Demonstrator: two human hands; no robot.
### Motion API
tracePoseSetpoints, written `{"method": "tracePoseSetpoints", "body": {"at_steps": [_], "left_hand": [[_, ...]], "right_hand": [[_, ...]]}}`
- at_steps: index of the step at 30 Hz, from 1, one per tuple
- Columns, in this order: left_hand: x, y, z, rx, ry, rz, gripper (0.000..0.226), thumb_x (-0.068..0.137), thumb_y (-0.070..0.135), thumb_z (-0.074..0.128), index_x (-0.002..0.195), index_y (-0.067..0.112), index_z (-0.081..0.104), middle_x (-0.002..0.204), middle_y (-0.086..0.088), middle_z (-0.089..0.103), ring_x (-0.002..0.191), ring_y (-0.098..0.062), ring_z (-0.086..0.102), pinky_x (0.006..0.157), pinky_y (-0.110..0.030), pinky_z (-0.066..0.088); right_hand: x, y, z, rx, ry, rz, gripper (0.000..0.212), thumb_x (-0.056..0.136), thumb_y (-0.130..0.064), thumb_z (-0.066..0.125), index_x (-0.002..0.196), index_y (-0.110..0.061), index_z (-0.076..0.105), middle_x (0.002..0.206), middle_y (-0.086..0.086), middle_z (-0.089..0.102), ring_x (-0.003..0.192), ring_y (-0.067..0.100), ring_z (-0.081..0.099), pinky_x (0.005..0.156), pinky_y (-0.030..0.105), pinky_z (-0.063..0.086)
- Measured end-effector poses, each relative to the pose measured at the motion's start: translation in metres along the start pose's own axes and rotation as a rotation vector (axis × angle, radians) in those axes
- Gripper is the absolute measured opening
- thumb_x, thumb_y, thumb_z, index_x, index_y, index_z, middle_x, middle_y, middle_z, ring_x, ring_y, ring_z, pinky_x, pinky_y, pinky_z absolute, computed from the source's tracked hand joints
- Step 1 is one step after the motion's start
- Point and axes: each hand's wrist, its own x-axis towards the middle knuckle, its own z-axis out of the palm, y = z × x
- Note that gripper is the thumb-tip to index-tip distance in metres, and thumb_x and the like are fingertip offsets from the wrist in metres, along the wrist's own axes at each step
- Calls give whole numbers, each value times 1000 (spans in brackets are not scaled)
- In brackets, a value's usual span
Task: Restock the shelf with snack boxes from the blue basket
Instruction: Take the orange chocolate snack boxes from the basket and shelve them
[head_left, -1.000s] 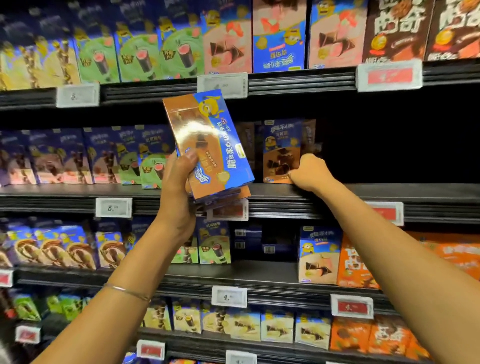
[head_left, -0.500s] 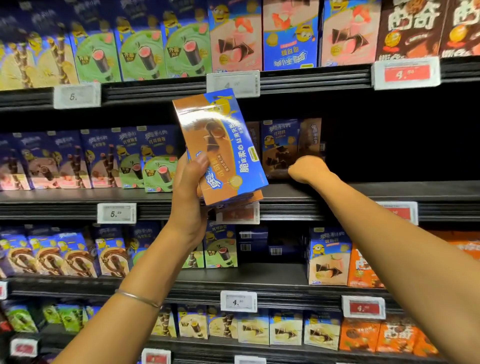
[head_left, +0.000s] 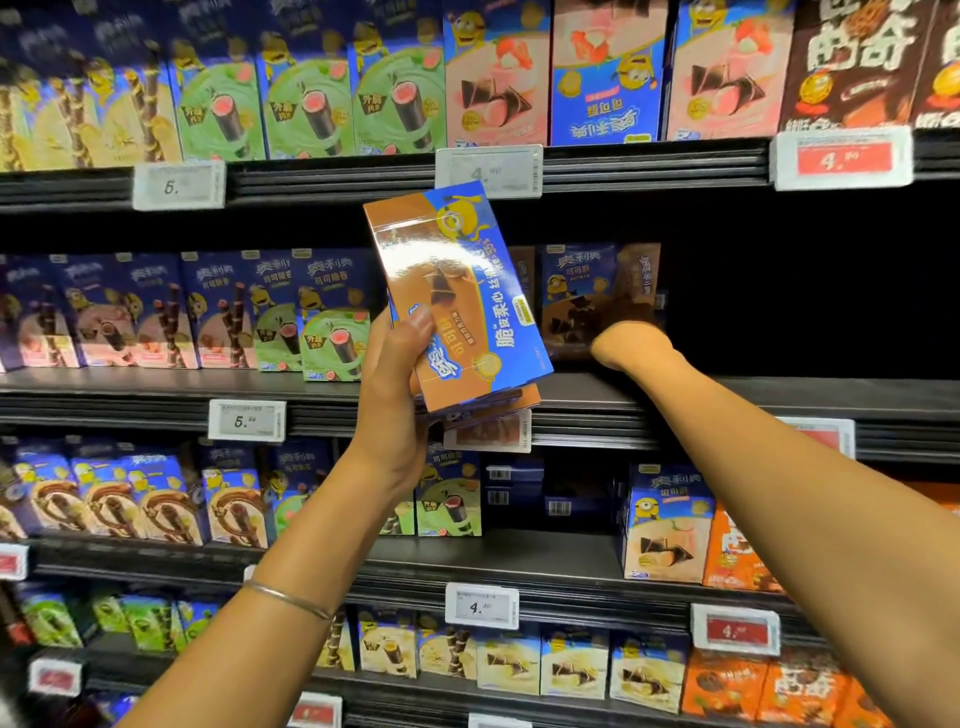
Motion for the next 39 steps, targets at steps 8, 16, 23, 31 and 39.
{"method": "tracePoseSetpoints", "body": {"at_steps": [8, 16, 23, 31, 39], "left_hand": [[-3, 3, 3, 20, 2, -17, 87, 69, 56, 70, 138, 4, 58, 121, -12, 73, 101, -25, 73, 92, -41, 57], [-11, -1, 6, -4, 11, -54, 96, 70, 55, 72, 147, 1, 50, 134, -23, 67, 112, -32, 67, 111, -58, 48], [-27, -9, 7, 1, -4, -69, 88, 72, 53, 72, 142, 3, 52, 125, -14, 69, 109, -32, 68, 105, -58, 52], [-42, -9, 8, 30, -38, -71, 88, 78, 54, 73, 143, -1, 52, 123, -19, 73, 104, -32, 74, 91, -48, 60], [-56, -18, -2, 6, 66, -186, 73, 93, 58, 60, 145, 8, 53, 133, -18, 71, 116, -37, 72, 95, -50, 61]], "right_hand": [[3, -5, 5, -58, -54, -43, 46, 93, -23, 53, 138, -11, 54, 135, 19, 58, 117, 39, 59, 92, 44, 51], [-32, -7, -17, 41, -73, -53, 42, 97, -34, 48, 120, -2, 62, 133, 24, 61, 109, 38, 59, 93, 40, 49], [-160, -19, -57, 1207, -61, -155, 42, 88, -63, 56, 93, -23, 67, 94, -4, 74, 92, 13, 73, 76, 33, 59], [-239, -31, -54, 1165, -60, -307, 34, 90, -51, 69, 98, -18, 66, 87, -10, 78, 79, 4, 75, 59, 15, 52], [-247, -28, -53, 1252, -186, -169, 33, 95, -43, 65, 99, -10, 62, 87, -1, 79, 82, 13, 77, 68, 32, 64]]}}
